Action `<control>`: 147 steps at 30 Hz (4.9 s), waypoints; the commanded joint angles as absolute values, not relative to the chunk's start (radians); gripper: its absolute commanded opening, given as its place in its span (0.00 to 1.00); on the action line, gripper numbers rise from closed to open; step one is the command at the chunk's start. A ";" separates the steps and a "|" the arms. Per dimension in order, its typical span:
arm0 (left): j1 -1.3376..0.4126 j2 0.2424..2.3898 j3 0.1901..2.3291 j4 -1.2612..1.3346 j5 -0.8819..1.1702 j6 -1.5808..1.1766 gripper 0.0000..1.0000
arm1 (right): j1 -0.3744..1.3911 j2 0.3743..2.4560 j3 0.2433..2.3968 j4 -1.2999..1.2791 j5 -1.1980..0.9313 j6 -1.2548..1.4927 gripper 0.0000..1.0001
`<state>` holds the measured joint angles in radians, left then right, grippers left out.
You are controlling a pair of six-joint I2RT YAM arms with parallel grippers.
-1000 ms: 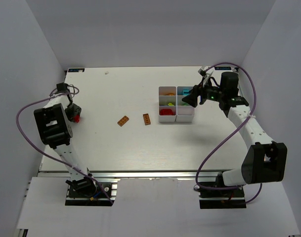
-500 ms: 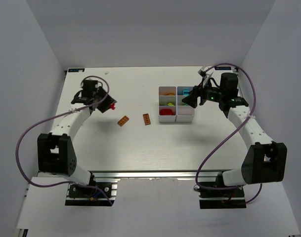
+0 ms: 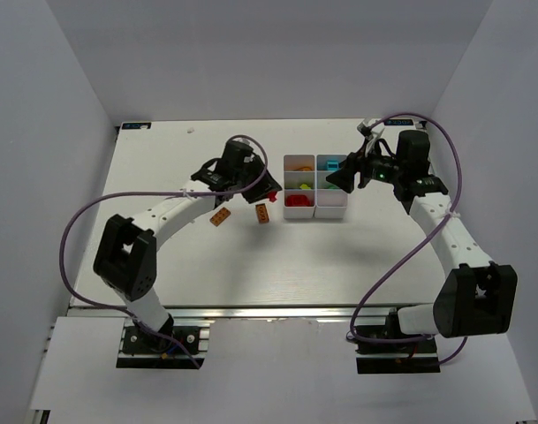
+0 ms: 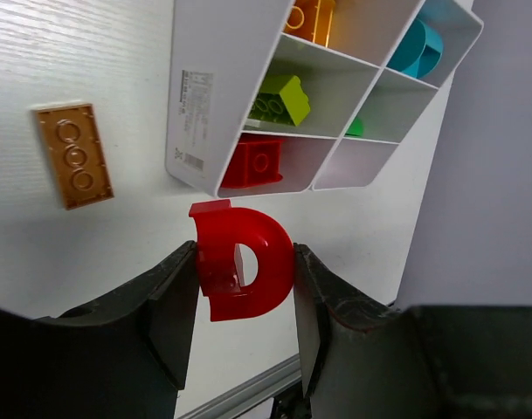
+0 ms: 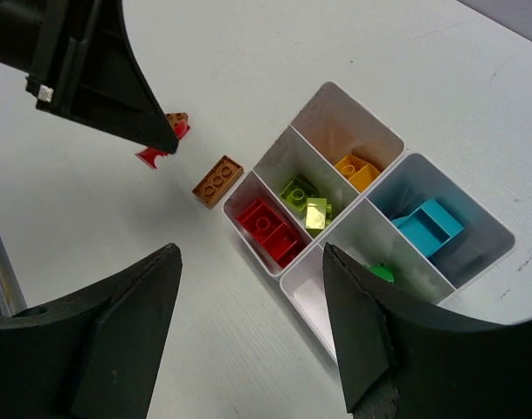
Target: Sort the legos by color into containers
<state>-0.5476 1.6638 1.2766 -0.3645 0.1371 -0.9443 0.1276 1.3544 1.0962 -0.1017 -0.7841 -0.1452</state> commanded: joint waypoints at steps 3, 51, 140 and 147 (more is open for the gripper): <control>-0.633 1.755 1.416 -0.420 0.014 -0.965 0.26 | 0.130 1.305 1.078 -0.069 -0.776 -0.144 0.71; -0.799 2.085 1.822 -0.726 -0.310 -1.197 0.62 | 0.121 1.295 1.062 -0.072 -0.785 -0.149 0.71; -0.515 0.853 0.989 -0.778 -0.525 -1.055 0.98 | 0.816 2.097 1.706 -0.460 0.052 0.017 0.69; -0.515 0.859 0.989 -0.785 -0.511 -1.081 0.98 | 0.801 2.105 1.611 -0.325 0.090 0.025 0.70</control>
<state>-0.5198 0.8623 0.9600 -0.7643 -0.5117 -1.0561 0.8116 2.0907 1.6447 -0.4198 0.0559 0.0051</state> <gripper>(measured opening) 0.982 0.701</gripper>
